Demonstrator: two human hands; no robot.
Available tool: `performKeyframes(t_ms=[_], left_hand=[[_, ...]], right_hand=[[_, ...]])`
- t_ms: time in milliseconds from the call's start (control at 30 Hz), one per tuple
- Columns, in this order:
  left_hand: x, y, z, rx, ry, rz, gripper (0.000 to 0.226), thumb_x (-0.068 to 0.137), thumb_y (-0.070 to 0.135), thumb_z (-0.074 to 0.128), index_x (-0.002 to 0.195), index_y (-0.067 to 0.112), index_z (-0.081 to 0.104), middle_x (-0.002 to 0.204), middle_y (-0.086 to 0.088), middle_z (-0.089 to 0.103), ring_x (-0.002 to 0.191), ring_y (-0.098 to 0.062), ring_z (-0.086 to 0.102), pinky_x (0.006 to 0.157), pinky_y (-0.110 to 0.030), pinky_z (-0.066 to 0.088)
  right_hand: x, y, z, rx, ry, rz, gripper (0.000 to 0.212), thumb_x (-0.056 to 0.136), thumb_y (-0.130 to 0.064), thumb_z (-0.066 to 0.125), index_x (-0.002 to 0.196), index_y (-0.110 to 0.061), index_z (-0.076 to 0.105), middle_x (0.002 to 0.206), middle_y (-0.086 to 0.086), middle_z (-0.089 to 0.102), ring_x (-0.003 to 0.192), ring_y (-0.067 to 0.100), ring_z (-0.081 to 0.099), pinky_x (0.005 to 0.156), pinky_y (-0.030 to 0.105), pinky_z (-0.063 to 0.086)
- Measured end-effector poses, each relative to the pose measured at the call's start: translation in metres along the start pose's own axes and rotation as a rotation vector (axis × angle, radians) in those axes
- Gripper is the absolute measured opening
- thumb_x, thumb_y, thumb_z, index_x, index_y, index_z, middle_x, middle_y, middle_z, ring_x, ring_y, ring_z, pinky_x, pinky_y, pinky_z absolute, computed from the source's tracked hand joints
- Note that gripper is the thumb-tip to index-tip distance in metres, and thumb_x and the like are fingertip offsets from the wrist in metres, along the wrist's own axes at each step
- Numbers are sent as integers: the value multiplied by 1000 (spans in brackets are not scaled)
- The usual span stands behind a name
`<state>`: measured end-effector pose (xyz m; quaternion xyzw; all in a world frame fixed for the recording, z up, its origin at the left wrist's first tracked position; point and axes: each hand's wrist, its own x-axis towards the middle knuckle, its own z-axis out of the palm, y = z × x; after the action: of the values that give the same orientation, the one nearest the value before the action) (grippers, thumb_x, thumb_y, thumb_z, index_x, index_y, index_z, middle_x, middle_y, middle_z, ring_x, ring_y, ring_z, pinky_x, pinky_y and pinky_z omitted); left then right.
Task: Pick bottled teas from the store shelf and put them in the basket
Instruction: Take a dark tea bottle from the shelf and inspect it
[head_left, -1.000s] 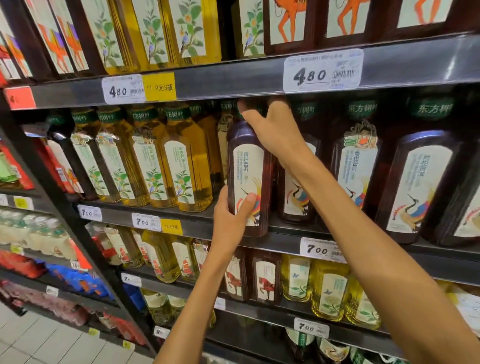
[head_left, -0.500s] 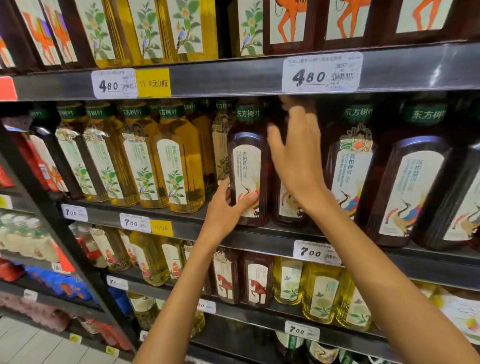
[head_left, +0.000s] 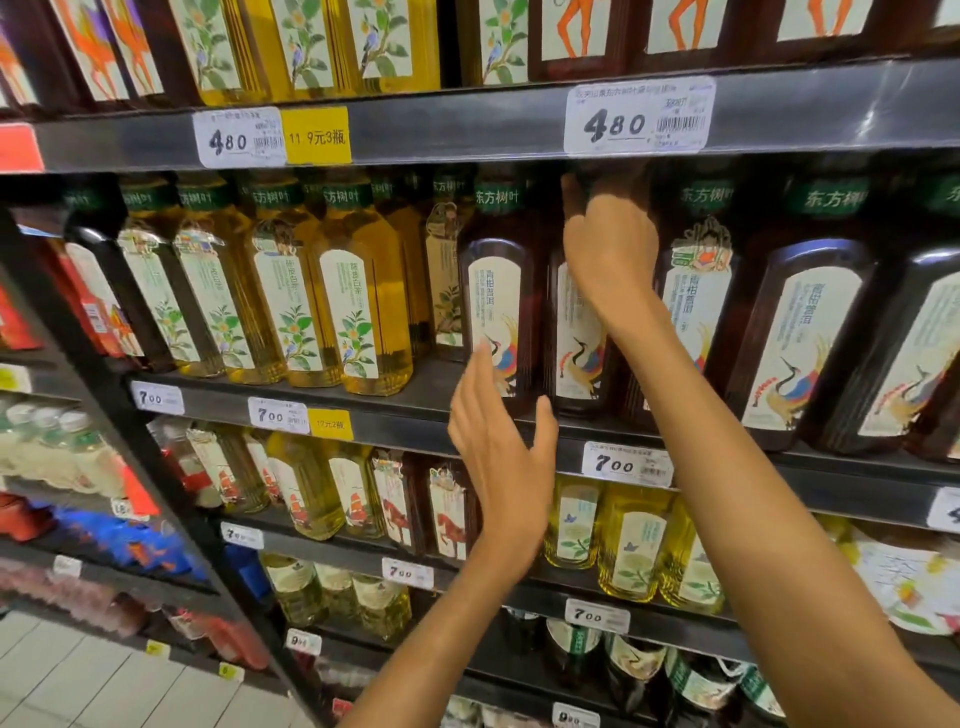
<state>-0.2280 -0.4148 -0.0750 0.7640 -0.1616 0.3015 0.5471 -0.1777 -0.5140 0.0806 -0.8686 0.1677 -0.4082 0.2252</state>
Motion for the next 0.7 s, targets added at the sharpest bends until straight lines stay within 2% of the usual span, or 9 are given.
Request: performKeyframes(t_ms=[100, 200, 233, 300, 367, 433, 500, 600, 700], left_hand=[[-7, -2, 3, -136, -160, -28, 73, 91, 24, 61, 149, 30, 18, 153, 4, 29, 141, -8, 24, 117, -40, 22], [-6, -4, 1, -223, -254, -42, 77, 88, 28, 66, 146, 39, 18, 152, 10, 30, 140, -3, 26, 116, -40, 26], [-6, -5, 1, -224, -276, -45, 77, 87, 30, 67, 146, 40, 18, 151, 10, 31, 139, -3, 28, 116, -39, 28], [-5, -6, 1, -219, -321, -66, 80, 85, 34, 69, 147, 35, 19, 153, 9, 28, 139, -6, 28, 115, -39, 30], [-3, -7, -2, -237, -365, -101, 83, 83, 37, 70, 149, 32, 18, 155, 7, 24, 141, -9, 26, 116, -40, 29], [-3, -8, -6, -280, -415, -137, 87, 81, 38, 72, 149, 32, 18, 155, 7, 26, 140, -8, 29, 115, -39, 31], [-5, -7, -15, -344, -444, -170, 89, 79, 41, 74, 148, 33, 19, 150, 12, 35, 134, -2, 36, 110, -32, 37], [-7, -6, -31, -452, -490, -217, 83, 74, 40, 75, 143, 35, 29, 124, 31, 52, 115, 10, 52, 86, -10, 48], [-11, -6, -46, -548, -593, -272, 63, 72, 31, 77, 126, 37, 45, 107, 26, 66, 104, 5, 61, 74, -9, 50]], right_hand=[[-5, 2, -9, 131, 53, -42, 52, 99, -40, 43, 131, 1, 46, 132, 21, 52, 119, 38, 48, 95, 39, 39], [-14, 5, -18, 321, 90, -48, 49, 94, -42, 54, 104, 7, 57, 94, 17, 62, 92, 36, 59, 80, 44, 46], [-18, 5, -21, 363, 79, -37, 49, 94, -41, 54, 94, 8, 57, 83, 12, 59, 84, 34, 59, 76, 46, 47], [-24, 3, -24, 385, 62, -19, 44, 93, -42, 54, 82, 0, 51, 74, 3, 50, 76, 29, 55, 70, 45, 45], [-28, 0, -27, 383, 61, -9, 39, 93, -43, 54, 85, -5, 49, 77, -1, 49, 80, 25, 55, 72, 43, 45], [-27, -3, -31, 447, 33, 33, 44, 92, -42, 56, 92, 2, 54, 85, 5, 53, 85, 23, 56, 79, 44, 48], [-24, -1, -38, 563, -26, 99, 41, 91, -39, 59, 92, 2, 55, 95, 13, 58, 90, 23, 60, 83, 44, 50], [-32, 4, -45, 812, -179, 249, 31, 91, -37, 61, 92, -8, 51, 103, 17, 62, 87, 23, 66, 70, 30, 55], [-48, 8, -47, 898, -257, 276, 27, 91, -34, 62, 89, -7, 58, 87, 15, 61, 69, 19, 63, 59, 25, 51]])
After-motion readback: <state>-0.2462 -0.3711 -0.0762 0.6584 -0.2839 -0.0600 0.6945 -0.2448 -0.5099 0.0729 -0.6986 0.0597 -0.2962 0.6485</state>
